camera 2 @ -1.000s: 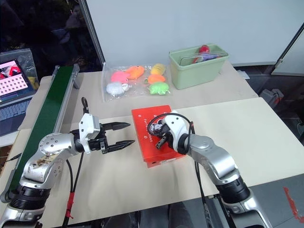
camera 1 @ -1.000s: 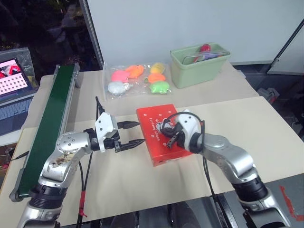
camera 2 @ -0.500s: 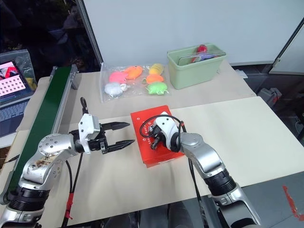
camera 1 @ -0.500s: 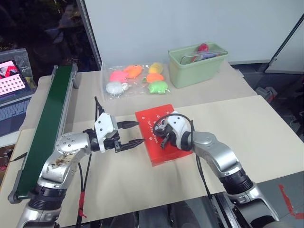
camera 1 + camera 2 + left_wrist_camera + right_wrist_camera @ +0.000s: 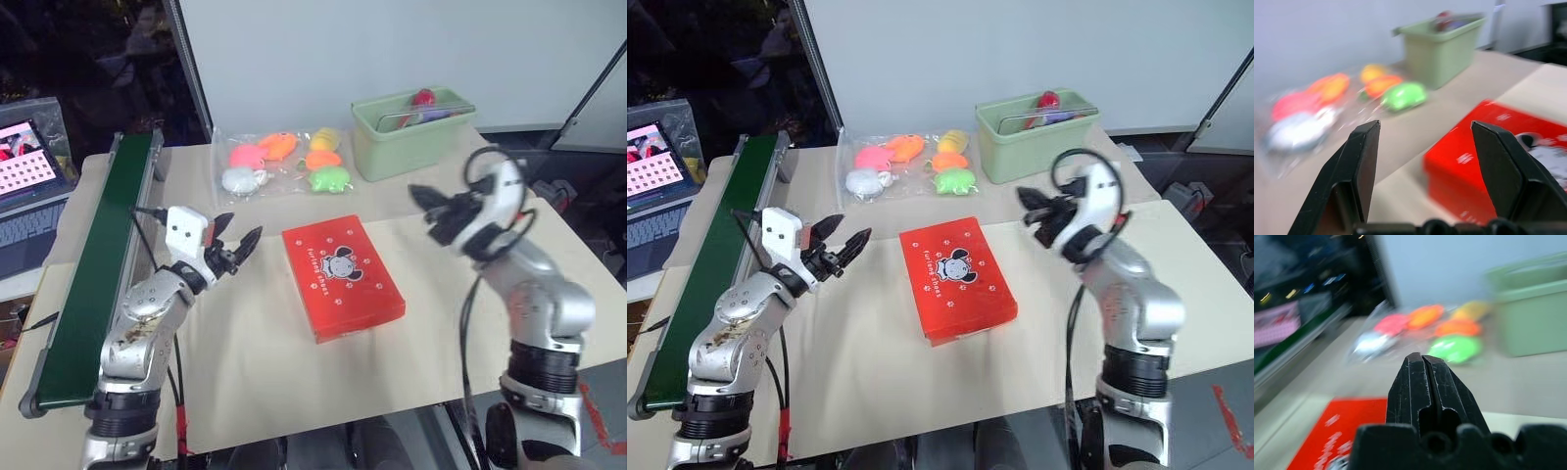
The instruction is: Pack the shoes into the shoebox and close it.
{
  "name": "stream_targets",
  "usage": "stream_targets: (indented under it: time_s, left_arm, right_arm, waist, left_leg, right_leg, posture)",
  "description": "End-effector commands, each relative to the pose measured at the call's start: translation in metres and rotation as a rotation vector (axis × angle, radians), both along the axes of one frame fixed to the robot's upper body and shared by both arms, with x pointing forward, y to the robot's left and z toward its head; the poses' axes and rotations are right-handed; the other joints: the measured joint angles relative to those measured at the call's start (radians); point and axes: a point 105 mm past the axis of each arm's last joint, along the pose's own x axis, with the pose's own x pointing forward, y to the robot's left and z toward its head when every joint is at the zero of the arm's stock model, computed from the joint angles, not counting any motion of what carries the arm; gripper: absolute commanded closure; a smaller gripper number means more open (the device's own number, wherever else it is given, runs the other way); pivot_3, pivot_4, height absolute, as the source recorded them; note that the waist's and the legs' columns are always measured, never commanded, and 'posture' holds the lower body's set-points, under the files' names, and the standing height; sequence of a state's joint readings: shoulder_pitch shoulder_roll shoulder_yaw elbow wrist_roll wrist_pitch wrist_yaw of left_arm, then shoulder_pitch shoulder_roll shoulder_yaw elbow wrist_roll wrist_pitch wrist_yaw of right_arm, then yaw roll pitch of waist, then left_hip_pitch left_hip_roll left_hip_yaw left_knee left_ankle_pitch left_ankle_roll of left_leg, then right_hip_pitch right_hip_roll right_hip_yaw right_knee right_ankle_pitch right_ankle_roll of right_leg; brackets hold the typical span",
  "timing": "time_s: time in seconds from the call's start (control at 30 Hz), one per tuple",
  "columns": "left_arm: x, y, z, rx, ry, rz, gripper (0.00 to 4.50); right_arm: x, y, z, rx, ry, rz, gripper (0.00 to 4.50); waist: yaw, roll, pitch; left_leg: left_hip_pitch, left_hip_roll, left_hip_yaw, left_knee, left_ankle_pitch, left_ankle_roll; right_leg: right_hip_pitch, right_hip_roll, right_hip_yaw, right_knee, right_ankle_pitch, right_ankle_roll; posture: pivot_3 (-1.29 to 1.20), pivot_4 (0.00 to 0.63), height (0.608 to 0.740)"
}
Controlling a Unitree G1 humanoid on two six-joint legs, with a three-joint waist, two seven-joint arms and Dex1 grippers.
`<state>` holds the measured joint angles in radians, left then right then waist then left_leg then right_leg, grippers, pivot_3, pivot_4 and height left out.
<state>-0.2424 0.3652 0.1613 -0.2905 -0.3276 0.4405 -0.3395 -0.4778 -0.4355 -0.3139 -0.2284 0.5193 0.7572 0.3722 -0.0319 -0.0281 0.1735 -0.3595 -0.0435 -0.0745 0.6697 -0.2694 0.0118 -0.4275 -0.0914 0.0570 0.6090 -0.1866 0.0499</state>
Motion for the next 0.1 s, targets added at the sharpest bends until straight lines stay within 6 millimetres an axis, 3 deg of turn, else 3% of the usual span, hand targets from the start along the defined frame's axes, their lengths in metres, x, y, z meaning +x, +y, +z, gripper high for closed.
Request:
stream_targets:
  time_s: [0.03,0.1]
  left_arm:
    - [0.0018,0.0456,-0.0122,-0.074,0.013,0.303,1.34]
    - [0.0018,0.0435,-0.0196,-0.073,0.030,0.304,1.34]
  right_arm:
    - [0.0006,-0.0410,-0.0397,-0.396,0.011,-0.239,4.49]
    - [0.0008,-0.0398,-0.0457,-0.360,-0.012,-0.255,4.49]
  waist:
    - [0.007,0.000,0.000]
    - [0.006,-0.001,-0.001]
  left_leg:
    - [0.001,-0.001,0.001,0.000,0.000,0.000]
    - [0.002,-0.003,0.006,-0.001,0.000,0.000]
  right_leg:
    - [0.000,0.000,0.000,0.000,0.000,0.000]
    - [0.001,0.000,0.000,0.000,0.000,0.000]
  posture:
    - [0.00,0.150,0.740]
    - [0.00,0.150,0.740]
